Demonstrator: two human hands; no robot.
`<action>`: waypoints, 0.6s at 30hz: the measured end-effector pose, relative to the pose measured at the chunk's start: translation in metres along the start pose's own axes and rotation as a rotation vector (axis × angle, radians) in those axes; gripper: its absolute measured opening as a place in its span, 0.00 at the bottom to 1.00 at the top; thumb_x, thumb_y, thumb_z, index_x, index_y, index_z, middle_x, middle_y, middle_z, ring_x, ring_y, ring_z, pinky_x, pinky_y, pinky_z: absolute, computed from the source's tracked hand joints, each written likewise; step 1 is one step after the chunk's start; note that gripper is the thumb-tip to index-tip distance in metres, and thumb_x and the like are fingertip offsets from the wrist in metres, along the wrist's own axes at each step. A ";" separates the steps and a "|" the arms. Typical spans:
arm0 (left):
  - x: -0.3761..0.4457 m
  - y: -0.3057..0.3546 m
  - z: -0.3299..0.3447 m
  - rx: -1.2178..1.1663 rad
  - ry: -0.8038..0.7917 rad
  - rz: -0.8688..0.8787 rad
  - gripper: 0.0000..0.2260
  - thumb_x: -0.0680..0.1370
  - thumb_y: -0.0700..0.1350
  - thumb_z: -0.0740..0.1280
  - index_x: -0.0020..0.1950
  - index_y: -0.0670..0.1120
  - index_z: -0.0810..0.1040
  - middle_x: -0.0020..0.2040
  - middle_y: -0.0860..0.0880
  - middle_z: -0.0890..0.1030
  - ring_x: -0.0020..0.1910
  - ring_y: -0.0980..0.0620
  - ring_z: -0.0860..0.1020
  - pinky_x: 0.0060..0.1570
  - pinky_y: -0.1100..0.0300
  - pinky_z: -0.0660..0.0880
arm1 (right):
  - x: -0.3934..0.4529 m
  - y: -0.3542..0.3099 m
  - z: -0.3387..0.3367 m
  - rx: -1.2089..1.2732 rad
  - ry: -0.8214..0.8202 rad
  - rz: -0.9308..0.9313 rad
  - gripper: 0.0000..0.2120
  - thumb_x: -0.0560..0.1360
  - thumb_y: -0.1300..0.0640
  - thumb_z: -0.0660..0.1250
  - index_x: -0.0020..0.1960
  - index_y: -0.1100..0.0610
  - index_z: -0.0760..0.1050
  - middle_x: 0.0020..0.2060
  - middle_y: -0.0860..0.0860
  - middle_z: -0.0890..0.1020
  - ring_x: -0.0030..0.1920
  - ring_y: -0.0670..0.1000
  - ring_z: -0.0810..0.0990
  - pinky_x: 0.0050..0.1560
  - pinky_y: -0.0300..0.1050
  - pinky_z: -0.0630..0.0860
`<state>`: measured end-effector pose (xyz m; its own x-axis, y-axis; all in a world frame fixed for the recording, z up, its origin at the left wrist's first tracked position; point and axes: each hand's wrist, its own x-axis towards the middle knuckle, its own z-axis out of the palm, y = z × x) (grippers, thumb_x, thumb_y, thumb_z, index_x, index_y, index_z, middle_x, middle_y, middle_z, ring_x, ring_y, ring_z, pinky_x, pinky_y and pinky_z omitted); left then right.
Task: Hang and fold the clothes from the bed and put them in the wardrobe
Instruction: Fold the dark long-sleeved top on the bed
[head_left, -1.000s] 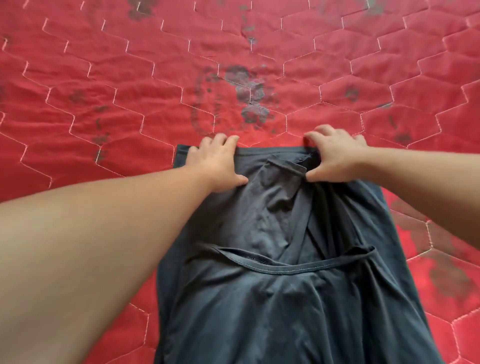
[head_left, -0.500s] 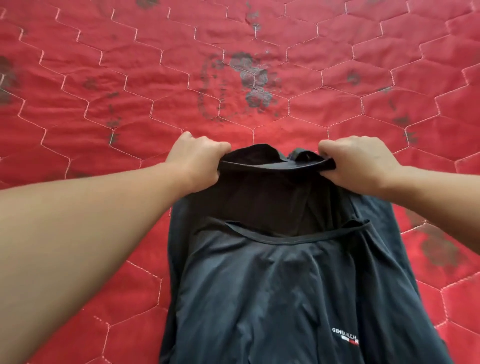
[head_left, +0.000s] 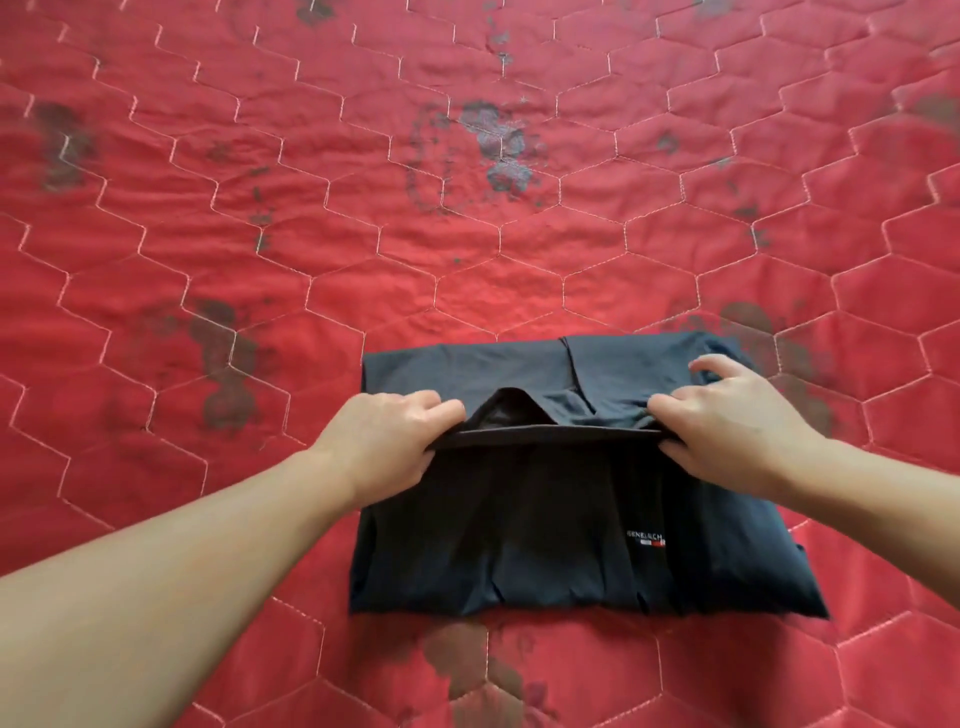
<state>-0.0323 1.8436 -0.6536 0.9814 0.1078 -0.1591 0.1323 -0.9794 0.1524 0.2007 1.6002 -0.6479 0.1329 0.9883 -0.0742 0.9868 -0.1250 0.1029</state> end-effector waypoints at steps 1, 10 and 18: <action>-0.006 0.003 0.006 0.009 -0.040 -0.008 0.12 0.74 0.43 0.67 0.57 0.50 0.75 0.46 0.49 0.78 0.41 0.42 0.81 0.30 0.55 0.67 | -0.007 -0.004 0.000 -0.006 -0.018 -0.006 0.15 0.53 0.59 0.80 0.30 0.58 0.74 0.22 0.53 0.78 0.24 0.55 0.79 0.46 0.53 0.81; -0.037 0.032 0.029 0.026 -0.100 0.074 0.13 0.67 0.34 0.68 0.48 0.48 0.75 0.41 0.48 0.73 0.33 0.43 0.78 0.23 0.53 0.66 | -0.059 -0.039 0.017 0.045 -0.126 0.008 0.14 0.55 0.65 0.74 0.32 0.55 0.71 0.24 0.51 0.77 0.23 0.55 0.74 0.35 0.47 0.74; -0.047 0.042 0.039 -0.146 -0.381 -0.123 0.09 0.72 0.58 0.61 0.47 0.57 0.66 0.42 0.56 0.69 0.44 0.49 0.76 0.39 0.57 0.64 | -0.073 -0.055 0.018 0.283 -0.292 0.143 0.21 0.71 0.31 0.52 0.37 0.49 0.62 0.35 0.46 0.76 0.37 0.52 0.79 0.36 0.45 0.69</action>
<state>-0.0782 1.7902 -0.6779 0.8392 0.1246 -0.5293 0.2900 -0.9259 0.2419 0.1379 1.5332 -0.6657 0.2509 0.8983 -0.3607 0.9374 -0.3185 -0.1410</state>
